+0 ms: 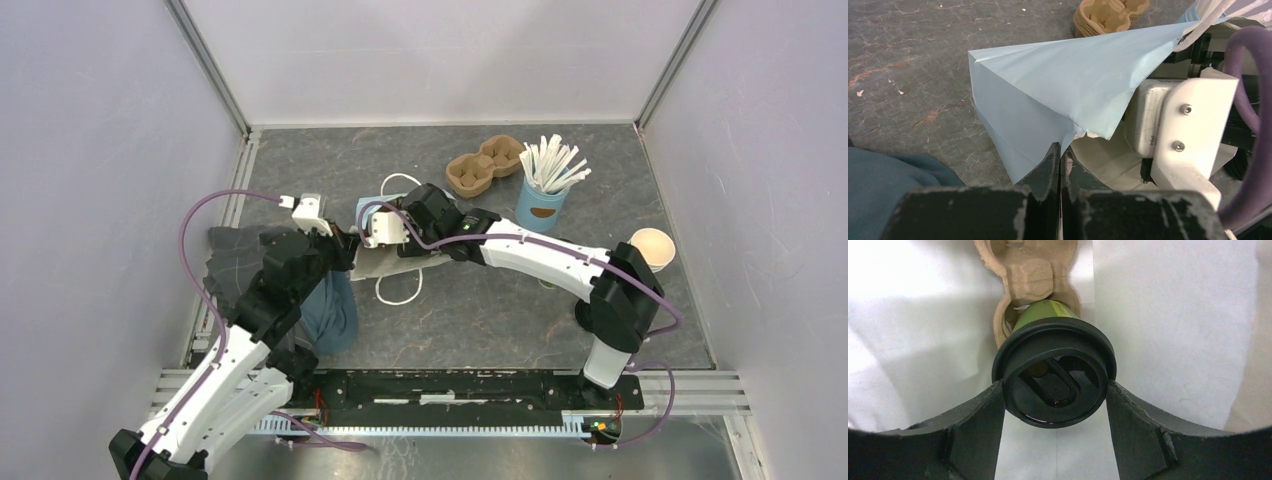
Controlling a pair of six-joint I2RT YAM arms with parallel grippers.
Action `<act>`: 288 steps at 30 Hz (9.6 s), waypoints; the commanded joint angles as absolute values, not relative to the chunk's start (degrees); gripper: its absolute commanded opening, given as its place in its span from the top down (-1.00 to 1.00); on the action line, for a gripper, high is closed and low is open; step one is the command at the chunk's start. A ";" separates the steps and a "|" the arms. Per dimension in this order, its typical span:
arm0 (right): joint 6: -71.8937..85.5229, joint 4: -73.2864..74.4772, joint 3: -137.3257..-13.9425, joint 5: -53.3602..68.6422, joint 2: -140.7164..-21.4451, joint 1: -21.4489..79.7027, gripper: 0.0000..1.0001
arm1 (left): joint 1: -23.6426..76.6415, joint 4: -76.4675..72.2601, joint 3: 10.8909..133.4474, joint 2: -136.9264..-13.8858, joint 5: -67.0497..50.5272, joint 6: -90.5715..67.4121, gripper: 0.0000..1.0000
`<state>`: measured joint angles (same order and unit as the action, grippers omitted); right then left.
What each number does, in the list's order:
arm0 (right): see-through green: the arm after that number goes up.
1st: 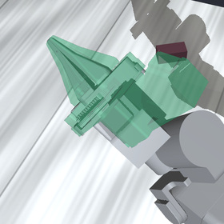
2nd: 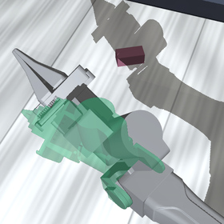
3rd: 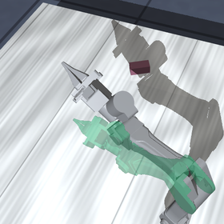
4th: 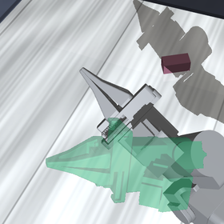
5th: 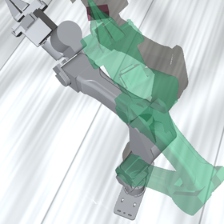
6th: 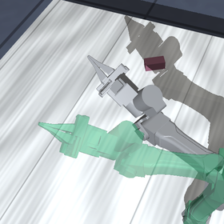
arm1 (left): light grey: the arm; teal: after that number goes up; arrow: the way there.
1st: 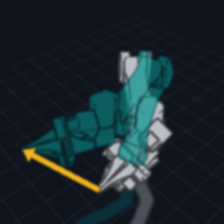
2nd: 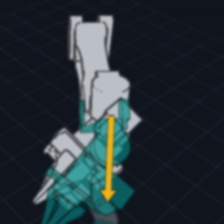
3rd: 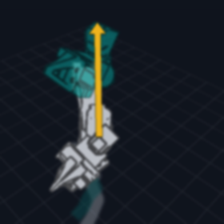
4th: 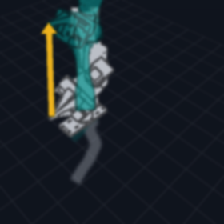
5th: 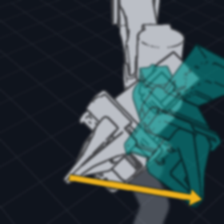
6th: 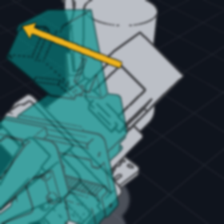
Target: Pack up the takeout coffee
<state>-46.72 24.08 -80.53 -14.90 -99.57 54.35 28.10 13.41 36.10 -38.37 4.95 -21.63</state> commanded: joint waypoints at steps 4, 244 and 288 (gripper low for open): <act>-43.06 19.33 -78.22 -13.98 -103.18 52.97 0.02 | 28.26 15.82 39.31 -39.81 4.93 -20.13 0.96; -21.97 44.20 -90.13 -9.45 -124.12 55.65 0.00 | 27.88 54.62 77.36 -68.79 11.53 -33.88 0.96; -1.94 43.23 -107.74 -10.56 -94.57 55.75 -0.96 | 24.92 54.91 75.51 -70.20 6.39 -34.54 0.91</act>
